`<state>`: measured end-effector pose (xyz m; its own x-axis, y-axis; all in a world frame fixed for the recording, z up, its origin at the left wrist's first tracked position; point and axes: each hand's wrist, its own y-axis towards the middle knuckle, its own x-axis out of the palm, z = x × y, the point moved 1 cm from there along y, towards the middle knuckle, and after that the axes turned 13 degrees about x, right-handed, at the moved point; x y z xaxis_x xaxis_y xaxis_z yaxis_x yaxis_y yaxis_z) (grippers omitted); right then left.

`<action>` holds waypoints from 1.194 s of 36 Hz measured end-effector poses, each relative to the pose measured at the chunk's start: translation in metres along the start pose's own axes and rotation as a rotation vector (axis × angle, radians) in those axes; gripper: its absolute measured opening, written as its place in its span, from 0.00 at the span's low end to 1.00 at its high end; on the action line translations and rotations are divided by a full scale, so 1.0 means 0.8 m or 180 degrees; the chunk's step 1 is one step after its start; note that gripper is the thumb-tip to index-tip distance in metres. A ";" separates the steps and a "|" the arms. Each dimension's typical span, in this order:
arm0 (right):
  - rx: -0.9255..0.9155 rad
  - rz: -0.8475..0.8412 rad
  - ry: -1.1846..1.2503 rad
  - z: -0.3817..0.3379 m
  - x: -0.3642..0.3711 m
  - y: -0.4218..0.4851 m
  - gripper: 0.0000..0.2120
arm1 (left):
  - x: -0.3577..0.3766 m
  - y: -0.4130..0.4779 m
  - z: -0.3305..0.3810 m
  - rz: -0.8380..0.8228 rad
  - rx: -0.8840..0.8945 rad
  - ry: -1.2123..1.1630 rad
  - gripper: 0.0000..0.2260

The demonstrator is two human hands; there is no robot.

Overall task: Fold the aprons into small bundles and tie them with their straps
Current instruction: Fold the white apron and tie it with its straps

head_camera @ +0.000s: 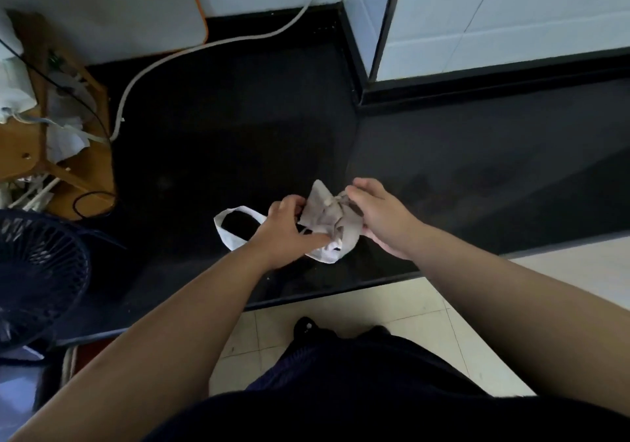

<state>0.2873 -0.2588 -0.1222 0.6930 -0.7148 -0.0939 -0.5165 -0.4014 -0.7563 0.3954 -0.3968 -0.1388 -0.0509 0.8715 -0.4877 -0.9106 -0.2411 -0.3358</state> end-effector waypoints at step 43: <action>-0.1678 0.1099 0.0375 -0.098 -0.497 -0.223 0.15 | 0.178 0.091 0.482 0.1523 0.0934 -0.0292 0.14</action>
<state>0.0645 0.0520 0.1011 0.3980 -0.8994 -0.1807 -0.8989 -0.3430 -0.2726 0.1639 -0.1254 0.0777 -0.5093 0.7311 -0.4540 -0.8524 -0.5009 0.1497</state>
